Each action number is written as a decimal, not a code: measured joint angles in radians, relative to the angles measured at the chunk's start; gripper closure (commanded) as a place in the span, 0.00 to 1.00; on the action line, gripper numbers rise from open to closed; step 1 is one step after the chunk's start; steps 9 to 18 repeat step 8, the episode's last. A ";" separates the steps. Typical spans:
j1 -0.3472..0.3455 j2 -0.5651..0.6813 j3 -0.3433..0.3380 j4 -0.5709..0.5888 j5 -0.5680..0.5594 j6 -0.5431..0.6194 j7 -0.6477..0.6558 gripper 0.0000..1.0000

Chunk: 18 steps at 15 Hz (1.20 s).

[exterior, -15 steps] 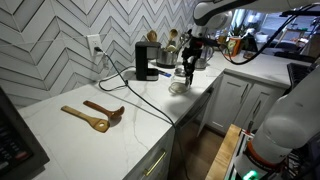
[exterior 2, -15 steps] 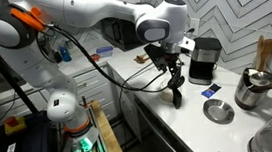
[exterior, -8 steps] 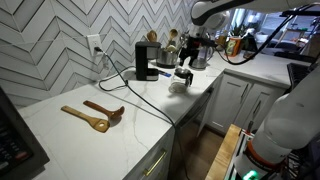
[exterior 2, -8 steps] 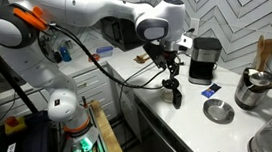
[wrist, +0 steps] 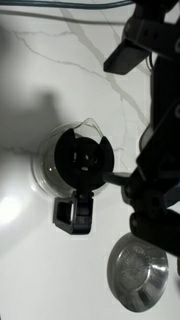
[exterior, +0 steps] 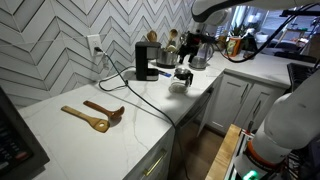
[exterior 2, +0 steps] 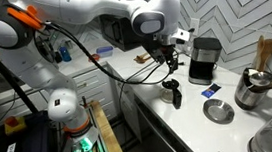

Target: Close the lid to the transparent kettle

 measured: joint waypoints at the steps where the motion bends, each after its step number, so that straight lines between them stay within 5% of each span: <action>1: 0.000 -0.012 0.005 0.000 -0.016 -0.001 0.014 0.00; 7: -0.006 -0.074 0.025 -0.001 -0.119 -0.001 0.111 0.00; 18: -0.007 -0.079 0.027 -0.001 -0.125 -0.001 0.118 0.00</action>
